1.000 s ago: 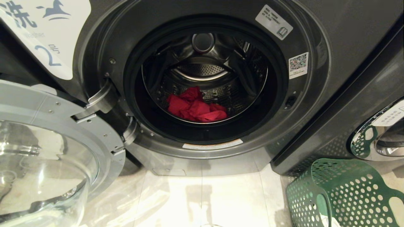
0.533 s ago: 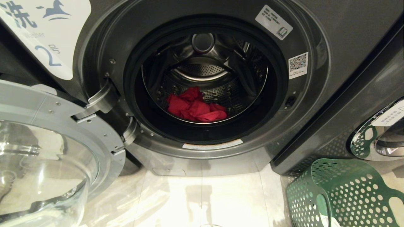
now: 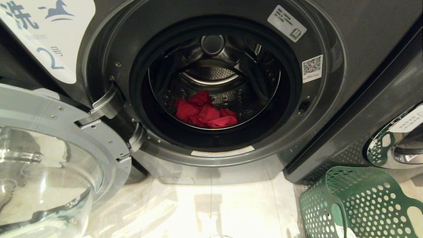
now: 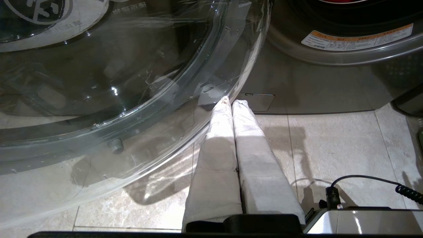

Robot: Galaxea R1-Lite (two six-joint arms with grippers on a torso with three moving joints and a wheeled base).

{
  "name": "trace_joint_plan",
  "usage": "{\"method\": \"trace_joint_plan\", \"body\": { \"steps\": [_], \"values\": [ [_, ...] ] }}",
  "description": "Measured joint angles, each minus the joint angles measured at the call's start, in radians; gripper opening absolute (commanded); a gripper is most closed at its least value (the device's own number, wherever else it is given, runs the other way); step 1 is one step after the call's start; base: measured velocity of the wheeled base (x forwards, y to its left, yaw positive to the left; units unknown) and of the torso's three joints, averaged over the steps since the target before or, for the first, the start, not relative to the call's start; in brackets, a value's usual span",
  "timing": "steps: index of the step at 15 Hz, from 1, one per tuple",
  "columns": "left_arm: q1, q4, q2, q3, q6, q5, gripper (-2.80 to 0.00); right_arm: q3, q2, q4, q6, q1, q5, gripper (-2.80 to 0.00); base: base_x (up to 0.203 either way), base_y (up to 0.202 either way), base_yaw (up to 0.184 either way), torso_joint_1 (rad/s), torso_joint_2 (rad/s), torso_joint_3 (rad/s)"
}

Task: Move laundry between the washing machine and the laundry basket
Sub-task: Pick a cloth and place it into the basket

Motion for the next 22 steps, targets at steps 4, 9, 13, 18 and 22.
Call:
{"method": "trace_joint_plan", "body": {
  "steps": [4,9,13,18,22],
  "values": [
    [0.000,0.000,0.000,0.000,0.000,0.000,-2.80,0.000,-0.003,0.001,0.005,0.000,-0.005,0.00,0.000,0.000,0.000,0.000,0.00,0.000],
    [0.000,0.000,0.000,0.000,0.000,0.000,-2.80,0.000,-0.003,0.002,-0.033,0.000,0.001,0.00,0.000,0.000,0.000,0.000,0.00,0.000],
    [0.000,0.000,0.000,0.000,0.000,0.000,-2.80,0.000,-0.003,0.002,-0.035,0.000,0.002,0.00,0.000,0.000,0.000,0.000,0.00,0.000],
    [0.000,0.000,0.000,0.000,0.000,0.000,-2.80,0.000,-0.003,0.002,-0.031,0.000,0.000,0.00,0.000,0.000,0.000,0.000,0.00,0.000],
    [0.001,0.000,0.000,0.000,0.000,0.000,-2.80,0.000,-0.003,0.003,-0.028,0.000,0.000,0.00,0.000,0.000,0.000,0.000,0.00,0.000]
  ]
}}
